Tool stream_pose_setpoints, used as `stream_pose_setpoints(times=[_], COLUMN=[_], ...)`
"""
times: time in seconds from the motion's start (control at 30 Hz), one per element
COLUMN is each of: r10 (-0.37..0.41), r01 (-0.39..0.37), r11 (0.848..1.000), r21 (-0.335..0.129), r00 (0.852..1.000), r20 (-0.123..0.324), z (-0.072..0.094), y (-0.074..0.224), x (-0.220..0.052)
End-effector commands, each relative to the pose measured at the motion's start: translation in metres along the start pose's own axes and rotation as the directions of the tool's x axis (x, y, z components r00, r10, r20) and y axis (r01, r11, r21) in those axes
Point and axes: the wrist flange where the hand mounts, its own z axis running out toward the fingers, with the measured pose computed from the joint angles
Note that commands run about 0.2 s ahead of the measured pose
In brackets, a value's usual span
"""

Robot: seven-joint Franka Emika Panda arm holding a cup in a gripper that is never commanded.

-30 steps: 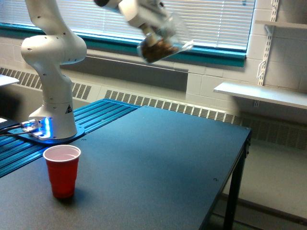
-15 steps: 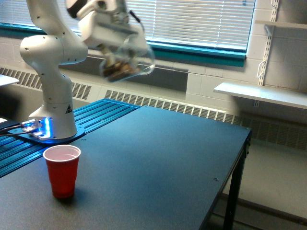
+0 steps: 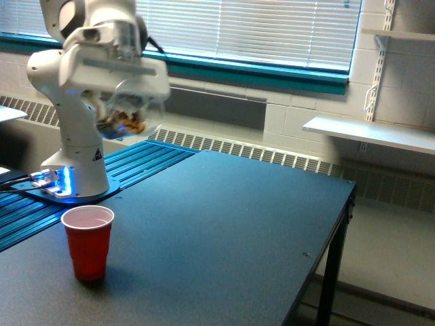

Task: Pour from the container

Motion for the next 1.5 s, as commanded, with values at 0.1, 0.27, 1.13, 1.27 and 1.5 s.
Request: stream_pose_setpoints(times=[0.1, 0.27, 1.13, 1.27, 1.5], r10=[0.093, 0.136, 0.181, 0.164, 0.147], r01=[-0.093, -0.136, -0.155, -0.134, -0.109], r11=[0.995, 0.989, 0.962, 0.962, 0.959], r21=[-0.030, -0.063, -0.223, -0.240, -0.263], r00=[0.996, 0.991, 0.979, 0.980, 0.981], r20=[0.001, 0.005, 0.098, 0.109, 0.129], z=[0.004, 0.007, 0.039, 0.046, 0.056], y=[0.044, 0.072, 0.110, 0.109, 0.106], x=[-0.010, -0.014, -0.040, -0.046, -0.058])
